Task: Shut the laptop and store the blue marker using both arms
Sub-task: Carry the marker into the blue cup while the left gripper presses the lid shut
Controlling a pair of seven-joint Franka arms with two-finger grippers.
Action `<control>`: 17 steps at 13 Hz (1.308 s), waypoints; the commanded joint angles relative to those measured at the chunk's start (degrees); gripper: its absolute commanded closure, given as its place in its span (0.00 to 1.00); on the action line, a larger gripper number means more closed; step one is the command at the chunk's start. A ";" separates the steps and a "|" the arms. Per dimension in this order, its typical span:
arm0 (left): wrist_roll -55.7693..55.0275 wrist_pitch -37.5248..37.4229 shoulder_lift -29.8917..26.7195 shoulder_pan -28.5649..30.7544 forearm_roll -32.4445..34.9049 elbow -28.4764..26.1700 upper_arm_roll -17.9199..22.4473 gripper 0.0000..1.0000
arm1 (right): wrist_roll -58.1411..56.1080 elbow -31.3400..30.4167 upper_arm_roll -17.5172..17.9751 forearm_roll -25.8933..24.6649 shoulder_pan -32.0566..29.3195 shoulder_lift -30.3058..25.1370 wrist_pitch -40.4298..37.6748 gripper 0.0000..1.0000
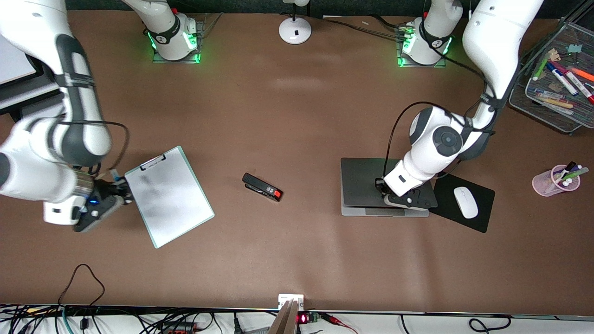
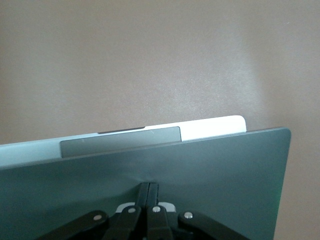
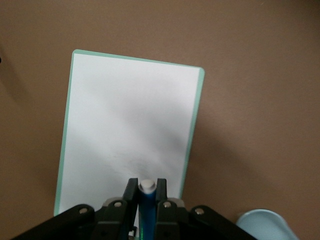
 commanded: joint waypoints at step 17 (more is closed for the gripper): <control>3.47 -19.10 -5.02 2.15 1.43 7.47 -0.11 1.00 | -70.92 3.17 0.42 40.09 -19.49 2.11 -8.40 1.00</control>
